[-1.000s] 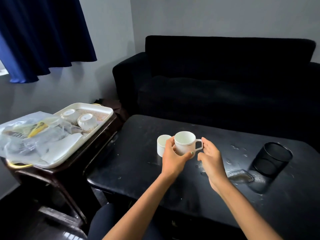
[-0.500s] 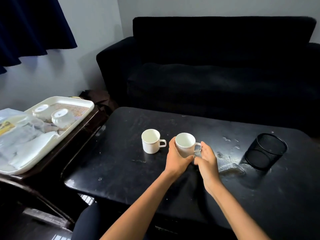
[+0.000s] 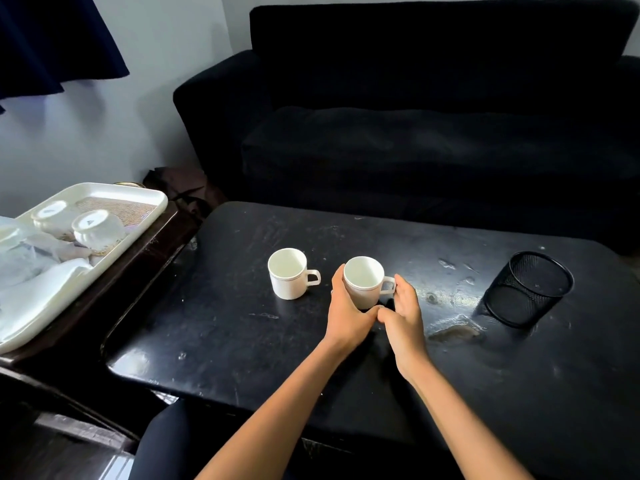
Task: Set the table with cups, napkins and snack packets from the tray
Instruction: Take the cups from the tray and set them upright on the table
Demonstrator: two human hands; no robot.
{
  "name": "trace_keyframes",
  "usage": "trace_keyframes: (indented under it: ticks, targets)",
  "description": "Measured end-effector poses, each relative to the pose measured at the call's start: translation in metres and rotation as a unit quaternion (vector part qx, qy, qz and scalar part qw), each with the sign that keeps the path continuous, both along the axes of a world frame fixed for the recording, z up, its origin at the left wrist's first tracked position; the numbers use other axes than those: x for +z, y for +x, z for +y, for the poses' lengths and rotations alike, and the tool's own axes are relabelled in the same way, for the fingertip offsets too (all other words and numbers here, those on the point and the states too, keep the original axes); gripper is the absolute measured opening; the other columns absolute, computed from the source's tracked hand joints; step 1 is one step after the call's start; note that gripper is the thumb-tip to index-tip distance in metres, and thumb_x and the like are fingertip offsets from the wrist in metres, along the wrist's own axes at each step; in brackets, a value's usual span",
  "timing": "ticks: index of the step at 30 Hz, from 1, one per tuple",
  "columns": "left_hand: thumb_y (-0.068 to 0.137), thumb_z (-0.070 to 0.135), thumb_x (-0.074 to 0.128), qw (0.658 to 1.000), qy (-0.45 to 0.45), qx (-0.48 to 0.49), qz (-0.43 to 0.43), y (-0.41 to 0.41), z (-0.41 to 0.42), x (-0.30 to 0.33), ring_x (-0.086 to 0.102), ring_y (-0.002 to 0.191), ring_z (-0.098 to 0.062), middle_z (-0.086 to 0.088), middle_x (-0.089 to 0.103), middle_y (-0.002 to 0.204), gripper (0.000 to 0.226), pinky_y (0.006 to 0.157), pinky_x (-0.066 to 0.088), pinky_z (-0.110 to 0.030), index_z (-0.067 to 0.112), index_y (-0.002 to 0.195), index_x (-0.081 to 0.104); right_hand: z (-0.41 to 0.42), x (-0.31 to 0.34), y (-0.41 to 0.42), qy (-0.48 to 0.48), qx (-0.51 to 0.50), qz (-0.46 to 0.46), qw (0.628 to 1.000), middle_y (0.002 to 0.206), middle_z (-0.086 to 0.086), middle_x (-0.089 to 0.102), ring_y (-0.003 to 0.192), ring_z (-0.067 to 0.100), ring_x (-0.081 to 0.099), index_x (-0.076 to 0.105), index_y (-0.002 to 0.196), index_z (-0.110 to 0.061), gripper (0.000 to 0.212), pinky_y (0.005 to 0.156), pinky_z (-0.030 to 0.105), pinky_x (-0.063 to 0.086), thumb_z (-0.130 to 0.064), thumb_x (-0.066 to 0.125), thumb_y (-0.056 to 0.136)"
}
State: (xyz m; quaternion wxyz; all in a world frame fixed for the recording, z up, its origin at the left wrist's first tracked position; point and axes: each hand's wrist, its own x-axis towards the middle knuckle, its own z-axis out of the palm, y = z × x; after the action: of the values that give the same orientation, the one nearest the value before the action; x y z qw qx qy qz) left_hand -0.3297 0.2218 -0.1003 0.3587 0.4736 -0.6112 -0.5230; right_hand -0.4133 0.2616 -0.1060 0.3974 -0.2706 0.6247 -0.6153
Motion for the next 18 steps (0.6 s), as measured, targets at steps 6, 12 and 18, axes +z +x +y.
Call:
trace_keyframes:
  ticks: [6, 12, 18]
  targets:
    - [0.072, 0.001, 0.071, 1.000, 0.027, -0.006, -0.009, 0.001, 0.001, 0.002, 0.031, 0.139, -0.013, 0.001, 0.033, 0.149, 0.099, 0.115, 0.028, -0.031, 0.018, 0.150, 0.012, 0.002, 0.003, 0.002, 0.003, 0.004, -0.002, 1.000, 0.150, -0.003, 0.034, 0.137, 0.010, 0.031, 0.031, 0.142, -0.024, 0.075, 0.110, 0.050, 0.035, 0.015, 0.042, 0.079]
    - [0.082, 0.007, 0.065, 0.999, 0.012, 0.037, -0.026, 0.012, 0.017, 0.001, 0.020, 0.142, -0.007, 0.006, 0.021, 0.156, 0.087, 0.111, 0.019, -0.017, 0.018, 0.151, 0.012, 0.016, 0.010, 0.015, -0.005, -0.118, 0.041, 0.992, 0.141, 0.005, 0.042, 0.124, 0.015, 0.045, 0.042, 0.134, -0.015, 0.061, 0.104, 0.047, 0.042, 0.012, 0.045, 0.080]
    - [0.087, 0.005, 0.053, 0.991, -0.045, 0.121, 0.014, 0.046, 0.042, 0.011, 0.046, 0.115, 0.008, 0.026, 0.048, 0.126, 0.053, 0.101, 0.037, -0.021, 0.035, 0.130, 0.044, 0.025, 0.018, 0.065, -0.045, -0.091, 0.087, 0.991, 0.113, 0.010, 0.061, 0.105, 0.020, 0.058, 0.059, 0.102, -0.018, 0.046, 0.088, 0.026, 0.042, 0.017, 0.042, 0.077]
